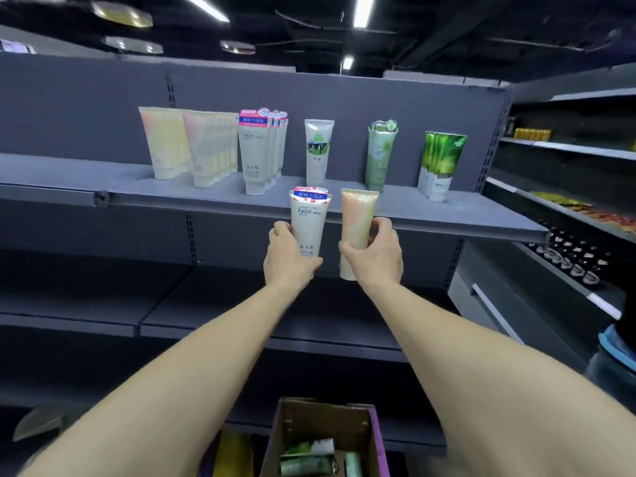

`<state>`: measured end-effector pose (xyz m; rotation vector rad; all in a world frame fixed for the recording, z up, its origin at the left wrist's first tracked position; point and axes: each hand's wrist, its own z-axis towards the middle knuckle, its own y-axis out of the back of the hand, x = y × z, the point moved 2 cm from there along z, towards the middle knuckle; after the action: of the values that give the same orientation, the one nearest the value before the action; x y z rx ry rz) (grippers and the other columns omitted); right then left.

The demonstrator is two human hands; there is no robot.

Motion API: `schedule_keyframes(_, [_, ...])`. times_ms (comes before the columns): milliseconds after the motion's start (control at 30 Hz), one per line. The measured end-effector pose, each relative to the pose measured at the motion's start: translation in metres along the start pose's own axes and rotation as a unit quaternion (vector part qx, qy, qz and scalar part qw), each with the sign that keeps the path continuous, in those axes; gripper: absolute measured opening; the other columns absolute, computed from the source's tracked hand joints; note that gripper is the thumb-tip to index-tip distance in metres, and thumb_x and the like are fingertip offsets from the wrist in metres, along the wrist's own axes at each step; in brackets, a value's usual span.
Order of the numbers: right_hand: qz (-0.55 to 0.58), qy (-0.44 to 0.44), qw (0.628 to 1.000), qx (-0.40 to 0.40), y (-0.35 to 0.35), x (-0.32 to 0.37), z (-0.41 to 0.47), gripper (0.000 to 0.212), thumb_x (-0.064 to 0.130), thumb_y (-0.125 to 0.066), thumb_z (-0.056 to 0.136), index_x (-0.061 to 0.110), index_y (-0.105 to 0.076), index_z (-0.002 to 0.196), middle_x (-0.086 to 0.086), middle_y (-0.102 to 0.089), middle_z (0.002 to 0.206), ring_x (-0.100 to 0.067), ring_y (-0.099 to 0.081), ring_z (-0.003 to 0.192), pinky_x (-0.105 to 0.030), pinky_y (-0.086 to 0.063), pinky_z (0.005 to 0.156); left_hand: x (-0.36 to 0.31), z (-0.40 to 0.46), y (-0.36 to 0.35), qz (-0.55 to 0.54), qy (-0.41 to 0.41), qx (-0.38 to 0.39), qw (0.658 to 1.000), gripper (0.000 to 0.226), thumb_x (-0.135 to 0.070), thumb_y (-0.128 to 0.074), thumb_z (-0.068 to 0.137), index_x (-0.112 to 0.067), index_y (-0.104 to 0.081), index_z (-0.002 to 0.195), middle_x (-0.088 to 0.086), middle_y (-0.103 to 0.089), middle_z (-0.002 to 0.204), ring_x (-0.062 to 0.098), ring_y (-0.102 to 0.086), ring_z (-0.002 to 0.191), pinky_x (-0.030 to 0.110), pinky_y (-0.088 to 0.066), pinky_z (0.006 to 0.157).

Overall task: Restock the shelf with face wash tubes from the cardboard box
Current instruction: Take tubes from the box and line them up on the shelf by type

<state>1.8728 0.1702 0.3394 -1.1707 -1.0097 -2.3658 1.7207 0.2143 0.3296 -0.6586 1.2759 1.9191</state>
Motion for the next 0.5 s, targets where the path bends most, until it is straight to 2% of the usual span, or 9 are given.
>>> schedule_keyframes(133, [0.001, 0.02, 1.0, -0.012, 0.008, 0.026, 0.015, 0.055, 0.042, -0.072, 0.074, 0.032, -0.045, 0.12, 0.008, -0.051, 0.11, -0.014, -0.055, 0.091, -0.033, -0.047, 0.075, -0.02, 0.018, 0.02, -0.008, -0.021, -0.021, 1.0, 0.069, -0.023, -0.084, 0.067, -0.014, -0.038, 0.118, 0.004, -0.047, 0.119, 0.023, -0.057, 0.103, 0.035, -0.047, 0.072])
schedule_keyframes(500, [-0.006, 0.037, 0.999, -0.027, 0.008, 0.056, 0.026, 0.056, 0.04, -0.072, 0.074, 0.028, -0.044, 0.121, 0.005, -0.052, 0.112, -0.017, -0.057, 0.091, -0.036, -0.05, 0.075, -0.025, 0.036, 0.047, -0.036, -0.017, -0.058, 0.998, 0.066, -0.018, -0.083, 0.071, -0.013, -0.038, 0.12, 0.005, -0.048, 0.12, 0.025, -0.056, 0.105, 0.035, -0.046, 0.071])
